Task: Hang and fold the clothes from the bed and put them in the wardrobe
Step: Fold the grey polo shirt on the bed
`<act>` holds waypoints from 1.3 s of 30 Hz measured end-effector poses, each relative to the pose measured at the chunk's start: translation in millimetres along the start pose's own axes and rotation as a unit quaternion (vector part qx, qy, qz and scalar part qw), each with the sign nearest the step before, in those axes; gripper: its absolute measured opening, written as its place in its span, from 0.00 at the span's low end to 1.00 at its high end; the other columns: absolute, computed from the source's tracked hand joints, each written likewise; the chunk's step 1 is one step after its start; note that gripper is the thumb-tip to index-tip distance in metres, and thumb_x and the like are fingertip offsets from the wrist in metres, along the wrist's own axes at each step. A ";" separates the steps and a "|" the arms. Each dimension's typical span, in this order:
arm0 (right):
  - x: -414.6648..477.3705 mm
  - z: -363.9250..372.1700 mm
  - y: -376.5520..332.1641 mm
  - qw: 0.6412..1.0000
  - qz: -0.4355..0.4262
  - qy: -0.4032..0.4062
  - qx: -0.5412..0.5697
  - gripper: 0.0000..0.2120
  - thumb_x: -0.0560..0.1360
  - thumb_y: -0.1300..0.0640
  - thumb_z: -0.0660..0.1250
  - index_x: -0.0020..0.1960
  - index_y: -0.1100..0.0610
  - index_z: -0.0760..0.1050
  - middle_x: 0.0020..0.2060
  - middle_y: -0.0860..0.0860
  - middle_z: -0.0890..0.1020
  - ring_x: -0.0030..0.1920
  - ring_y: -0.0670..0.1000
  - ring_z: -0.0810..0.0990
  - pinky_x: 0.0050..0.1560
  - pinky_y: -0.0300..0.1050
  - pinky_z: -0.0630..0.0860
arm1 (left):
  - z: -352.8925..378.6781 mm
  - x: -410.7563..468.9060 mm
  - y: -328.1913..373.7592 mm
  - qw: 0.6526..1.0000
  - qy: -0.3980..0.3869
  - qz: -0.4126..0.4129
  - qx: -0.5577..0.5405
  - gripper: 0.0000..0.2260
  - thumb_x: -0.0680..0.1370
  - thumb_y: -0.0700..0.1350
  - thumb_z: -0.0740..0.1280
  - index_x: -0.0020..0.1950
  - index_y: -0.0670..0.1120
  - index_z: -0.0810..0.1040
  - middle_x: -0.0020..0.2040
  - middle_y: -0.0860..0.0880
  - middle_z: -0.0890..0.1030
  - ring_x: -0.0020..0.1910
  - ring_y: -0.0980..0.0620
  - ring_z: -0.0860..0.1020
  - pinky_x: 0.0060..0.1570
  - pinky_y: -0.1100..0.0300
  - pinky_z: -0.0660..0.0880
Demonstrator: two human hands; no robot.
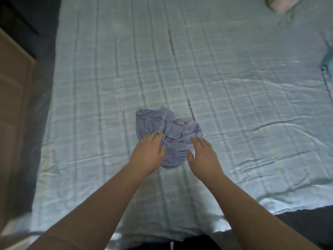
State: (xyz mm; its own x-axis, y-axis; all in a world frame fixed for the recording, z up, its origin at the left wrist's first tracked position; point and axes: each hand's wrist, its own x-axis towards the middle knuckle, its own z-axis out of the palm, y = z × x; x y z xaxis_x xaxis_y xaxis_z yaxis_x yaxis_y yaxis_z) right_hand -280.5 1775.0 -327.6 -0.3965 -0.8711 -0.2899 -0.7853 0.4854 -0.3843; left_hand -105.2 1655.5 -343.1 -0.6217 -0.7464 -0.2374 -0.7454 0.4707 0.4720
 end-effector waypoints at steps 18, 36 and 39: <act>231.8 124.8 78.1 0.969 -0.021 -0.245 0.027 0.29 0.75 0.54 0.66 0.75 0.53 0.65 0.70 0.59 0.70 0.67 0.65 0.71 0.62 0.58 0.72 | 142.0 187.0 -78.0 0.975 -0.170 -0.131 -0.051 0.22 0.80 0.48 0.61 0.75 0.49 0.68 0.78 0.41 0.62 0.72 0.37 0.67 0.68 0.41 0.69; 194.8 101.5 55.5 0.974 0.070 -0.089 0.198 0.05 0.77 0.55 0.60 0.48 0.52 0.75 0.42 0.54 0.79 0.42 0.55 0.78 0.45 0.51 0.74 | 108.8 142.7 -99.2 0.976 -0.090 -0.193 -0.041 0.08 0.81 0.47 0.59 0.55 0.50 0.77 0.53 0.45 0.77 0.50 0.43 0.78 0.46 0.51 0.75; 169.4 78.2 40.3 0.934 0.107 -0.087 0.330 0.06 0.79 0.54 0.62 0.45 0.51 0.75 0.40 0.54 0.80 0.45 0.58 0.80 0.50 0.55 0.77 | 92.5 115.1 -96.1 0.984 -0.043 -0.162 -0.064 0.07 0.80 0.46 0.62 0.54 0.49 0.78 0.52 0.46 0.73 0.48 0.45 0.76 0.47 0.51 0.75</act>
State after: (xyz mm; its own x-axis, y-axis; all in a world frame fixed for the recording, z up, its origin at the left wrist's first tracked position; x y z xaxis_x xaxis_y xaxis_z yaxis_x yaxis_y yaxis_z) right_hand -342.1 1652.9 -460.8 -0.3813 -0.7518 -0.5380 -0.2105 0.6373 -0.7413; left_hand -127.5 1567.9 -494.3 -0.3781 -0.8024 -0.4618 -0.8749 0.1467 0.4615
